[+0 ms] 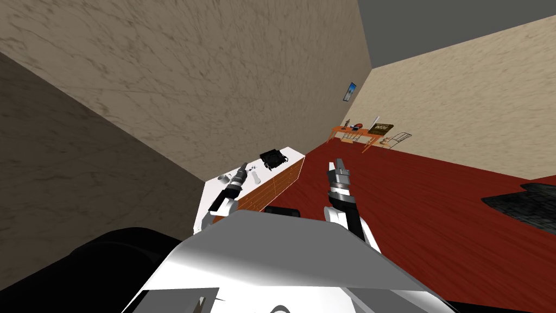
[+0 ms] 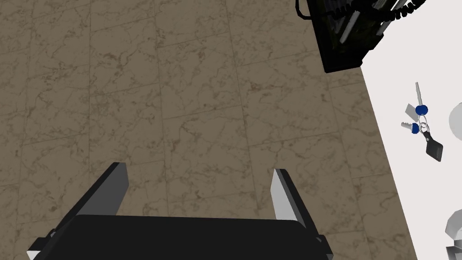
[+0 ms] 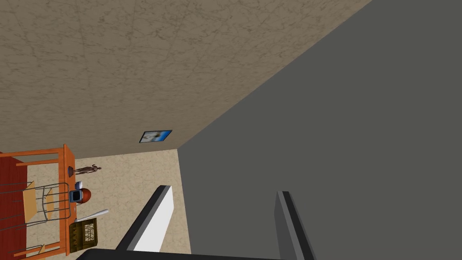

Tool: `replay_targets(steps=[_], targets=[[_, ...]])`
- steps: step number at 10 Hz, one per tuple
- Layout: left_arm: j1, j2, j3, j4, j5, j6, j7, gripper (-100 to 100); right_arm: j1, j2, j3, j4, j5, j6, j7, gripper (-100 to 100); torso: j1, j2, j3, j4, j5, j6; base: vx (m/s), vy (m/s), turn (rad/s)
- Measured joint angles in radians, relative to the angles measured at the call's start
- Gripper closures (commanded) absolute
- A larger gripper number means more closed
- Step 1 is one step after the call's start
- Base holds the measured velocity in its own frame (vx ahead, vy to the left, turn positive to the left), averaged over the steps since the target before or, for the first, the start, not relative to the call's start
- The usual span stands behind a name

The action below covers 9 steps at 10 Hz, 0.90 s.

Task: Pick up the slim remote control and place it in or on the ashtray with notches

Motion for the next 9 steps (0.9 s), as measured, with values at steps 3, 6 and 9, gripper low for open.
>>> replay_targets(steps=[3, 6, 9], targets=[[0.000, 0.031, 0.018, 0.018, 0.044, 0.075, -0.056, -100, 0.000, 0.000, 0.000, 0.000, 0.000, 0.000, 0.000, 0, 0.000, 0.000, 0.000, 0.000, 0.000, 0.000, 0.007, -0.003, -0.064], [0.009, 0.053, 0.028, 0.035, 0.078, 0.143, -0.107, -100, 0.000, 0.000, 0.000, 0.000, 0.000, 0.000, 0.000, 0, 0.000, -0.001, 0.000, 0.000, 0.000, 0.000, 0.014, -0.008, -0.080], [0.018, 0.086, 0.040, 0.068, 0.122, 0.212, -0.161, -100, 0.000, 0.000, 0.000, 0.000, 0.000, 0.000, 0.000, 0, -0.001, -0.001, -0.001, 0.000, 0.000, 0.000, 0.020, -0.008, -0.077]])
